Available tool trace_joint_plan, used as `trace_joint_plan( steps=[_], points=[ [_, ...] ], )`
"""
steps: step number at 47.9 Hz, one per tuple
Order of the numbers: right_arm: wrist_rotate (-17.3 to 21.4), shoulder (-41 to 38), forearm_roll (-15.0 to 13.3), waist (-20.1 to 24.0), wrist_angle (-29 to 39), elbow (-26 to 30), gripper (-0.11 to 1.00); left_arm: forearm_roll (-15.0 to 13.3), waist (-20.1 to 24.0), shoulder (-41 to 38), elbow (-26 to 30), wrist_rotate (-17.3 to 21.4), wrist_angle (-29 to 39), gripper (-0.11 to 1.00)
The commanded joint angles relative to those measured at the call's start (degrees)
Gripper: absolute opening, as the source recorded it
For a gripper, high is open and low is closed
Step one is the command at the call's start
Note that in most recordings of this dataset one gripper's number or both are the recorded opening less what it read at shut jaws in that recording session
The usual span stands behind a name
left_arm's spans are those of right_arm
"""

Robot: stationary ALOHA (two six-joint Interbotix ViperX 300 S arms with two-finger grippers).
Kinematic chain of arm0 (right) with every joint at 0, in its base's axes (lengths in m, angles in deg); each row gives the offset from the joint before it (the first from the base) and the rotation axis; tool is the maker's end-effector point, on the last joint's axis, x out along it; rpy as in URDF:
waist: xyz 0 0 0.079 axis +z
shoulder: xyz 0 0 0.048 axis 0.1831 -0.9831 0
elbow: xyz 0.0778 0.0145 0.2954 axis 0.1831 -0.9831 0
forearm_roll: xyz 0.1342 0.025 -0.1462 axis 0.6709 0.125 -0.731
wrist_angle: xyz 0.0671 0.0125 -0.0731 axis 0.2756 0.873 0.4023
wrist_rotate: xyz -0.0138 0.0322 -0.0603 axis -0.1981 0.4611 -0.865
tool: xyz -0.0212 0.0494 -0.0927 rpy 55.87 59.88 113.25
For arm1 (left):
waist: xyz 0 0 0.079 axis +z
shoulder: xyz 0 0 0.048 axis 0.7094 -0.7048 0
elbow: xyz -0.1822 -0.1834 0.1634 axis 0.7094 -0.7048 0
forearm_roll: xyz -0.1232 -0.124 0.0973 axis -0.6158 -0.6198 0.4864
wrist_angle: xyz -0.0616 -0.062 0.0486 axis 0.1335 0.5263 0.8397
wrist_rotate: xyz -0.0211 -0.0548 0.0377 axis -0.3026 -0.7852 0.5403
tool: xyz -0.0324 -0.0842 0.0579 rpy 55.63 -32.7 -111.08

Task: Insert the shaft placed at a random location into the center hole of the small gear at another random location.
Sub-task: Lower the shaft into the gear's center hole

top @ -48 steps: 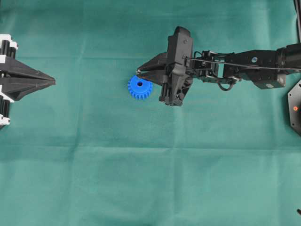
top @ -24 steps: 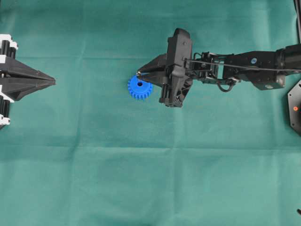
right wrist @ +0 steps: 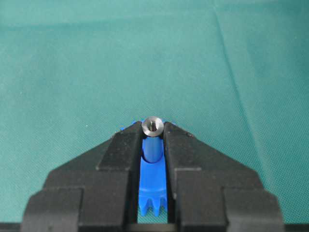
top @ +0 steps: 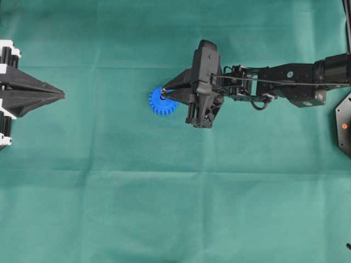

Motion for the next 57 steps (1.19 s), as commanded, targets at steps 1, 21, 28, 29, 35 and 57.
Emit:
trace_joint_plan(
  steps=[1,21,28,29,35,57],
  points=[
    [-0.88,0.44,0.0,0.09,-1.23,0.62,0.13,0.18,-0.09,-0.53,1.23,-0.09,-0.26,0.0],
    [-0.88,-2.2,0.09,0.09,-2.29,1.05,0.13,0.18,-0.09,-0.53,1.23,-0.09,-0.35,0.0],
    [-0.88,-3.43,0.09,0.09,-2.64,1.23,0.13,0.18,-0.09,-0.53,1.23,-0.09,-0.26,0.0],
    [-0.88,-3.52,0.09,0.09,-2.64,1.32,0.13,0.18,-0.09,-0.53,1.14,-0.09,-0.35,0.0],
    [-0.88,-4.39,0.09,0.09,-3.16,1.49,0.13,0.18,0.0,-0.53,1.23,-0.09,-0.26,0.0],
    [-0.88,-4.57,0.09,0.09,-2.9,1.58,0.13,0.18,0.0,-0.53,1.23,-0.09,0.09,0.0]
  ],
)
